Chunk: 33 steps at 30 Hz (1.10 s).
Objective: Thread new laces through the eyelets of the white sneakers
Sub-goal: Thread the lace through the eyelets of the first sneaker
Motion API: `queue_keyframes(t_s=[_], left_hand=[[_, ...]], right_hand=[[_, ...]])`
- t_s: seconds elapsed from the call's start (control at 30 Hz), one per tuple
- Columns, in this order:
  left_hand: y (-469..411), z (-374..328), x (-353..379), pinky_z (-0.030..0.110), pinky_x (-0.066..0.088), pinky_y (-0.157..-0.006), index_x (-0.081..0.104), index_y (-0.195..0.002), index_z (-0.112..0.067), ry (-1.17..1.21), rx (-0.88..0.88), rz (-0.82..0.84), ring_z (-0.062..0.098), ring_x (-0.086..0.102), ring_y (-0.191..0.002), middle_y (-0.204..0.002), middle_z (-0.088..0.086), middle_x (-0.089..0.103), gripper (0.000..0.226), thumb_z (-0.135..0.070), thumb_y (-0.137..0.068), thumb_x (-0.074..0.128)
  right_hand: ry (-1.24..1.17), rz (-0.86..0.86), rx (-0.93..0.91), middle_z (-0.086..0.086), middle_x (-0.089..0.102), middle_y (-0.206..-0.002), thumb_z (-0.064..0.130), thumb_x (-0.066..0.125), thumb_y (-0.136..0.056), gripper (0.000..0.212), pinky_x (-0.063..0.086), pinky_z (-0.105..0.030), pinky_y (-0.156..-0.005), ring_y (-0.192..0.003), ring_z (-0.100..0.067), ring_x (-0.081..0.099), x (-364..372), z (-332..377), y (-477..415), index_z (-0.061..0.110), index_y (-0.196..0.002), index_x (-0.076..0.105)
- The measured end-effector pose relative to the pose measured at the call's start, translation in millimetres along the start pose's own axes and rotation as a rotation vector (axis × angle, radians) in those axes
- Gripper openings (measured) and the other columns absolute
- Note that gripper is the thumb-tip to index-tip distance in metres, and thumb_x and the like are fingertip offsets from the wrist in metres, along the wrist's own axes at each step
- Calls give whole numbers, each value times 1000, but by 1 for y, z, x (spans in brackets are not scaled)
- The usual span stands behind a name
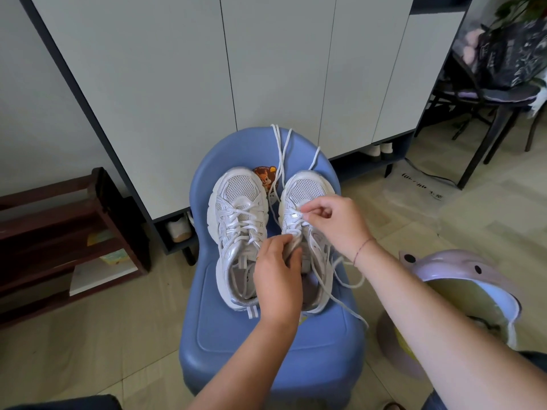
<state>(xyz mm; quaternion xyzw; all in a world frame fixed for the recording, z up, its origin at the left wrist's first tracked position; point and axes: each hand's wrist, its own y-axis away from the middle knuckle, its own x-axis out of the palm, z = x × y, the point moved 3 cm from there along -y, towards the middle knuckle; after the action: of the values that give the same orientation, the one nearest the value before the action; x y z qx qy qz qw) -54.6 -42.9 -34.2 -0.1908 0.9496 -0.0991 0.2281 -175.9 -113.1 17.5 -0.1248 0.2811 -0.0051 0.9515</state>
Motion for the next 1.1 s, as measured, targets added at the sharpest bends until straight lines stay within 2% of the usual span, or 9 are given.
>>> queue_keyframes(t_s=[0.1,0.3,0.37,0.57,0.67,0.8,0.9,0.97,1.1], left_hand=[[0,0,-1,27,50,-85,66,-112,-19,-18,14,-14,5,60,-94,-106,-13,62,23,-15,-90,62],[-2,1,-1,23,49,-83,68,-111,-19,-35,31,-10,5,60,-91,-104,-14,63,23,-16,-89,64],[-3,1,-2,22,48,-82,68,-111,-19,-32,31,-8,5,60,-91,-103,-13,64,22,-17,-89,64],[-3,1,-3,16,44,-78,69,-110,-19,-45,27,-9,3,58,-88,-102,-13,64,20,-17,-91,63],[-3,2,-4,7,39,-74,69,-107,-19,-55,28,-20,2,55,-86,-99,-14,64,18,-16,-90,63],[-3,1,-5,8,41,-76,69,-108,-19,-51,8,-8,2,56,-88,-101,-15,64,19,-16,-91,62],[-3,1,-4,3,38,-74,69,-108,-19,-53,8,-7,1,56,-87,-101,-14,64,19,-16,-91,62],[-3,0,-4,3,38,-74,69,-108,-19,-62,11,-8,1,56,-86,-100,-14,64,19,-16,-90,63],[-4,1,-4,3,38,-73,70,-108,-20,-60,18,-16,0,55,-86,-99,-15,64,20,-15,-89,64]], right_hand=[[282,148,-143,8,55,-85,12,68,-84,12,36,-4,-63,-66,2,47,9,7,-12,16,-93,74],[551,360,-274,8,47,-86,16,61,-89,16,30,-12,-60,-86,-10,48,15,17,-22,17,-100,74],[562,371,-278,4,51,-89,16,60,-89,16,34,-19,-66,-90,-14,51,15,16,-22,16,-97,74],[486,342,-238,5,54,-93,12,57,-90,14,32,-18,-70,-85,-8,48,18,7,-23,11,-90,71],[274,249,-140,11,55,-86,13,56,-92,12,39,-17,-71,-78,-2,50,7,3,-28,12,-90,68],[-172,-1,84,3,63,-86,14,57,-92,10,47,-27,-81,-81,-10,56,-8,-11,-28,17,-89,66],[-18,82,-12,7,58,-82,16,63,-88,9,44,-17,-74,-74,-4,51,-4,-5,-23,20,-95,67],[77,160,-100,10,48,-79,20,69,-83,22,40,-12,-70,-70,-2,44,-1,7,-23,21,-105,68],[289,285,-159,10,46,-83,27,75,-77,24,35,-18,-70,-71,-2,44,9,14,-26,20,-100,73]])
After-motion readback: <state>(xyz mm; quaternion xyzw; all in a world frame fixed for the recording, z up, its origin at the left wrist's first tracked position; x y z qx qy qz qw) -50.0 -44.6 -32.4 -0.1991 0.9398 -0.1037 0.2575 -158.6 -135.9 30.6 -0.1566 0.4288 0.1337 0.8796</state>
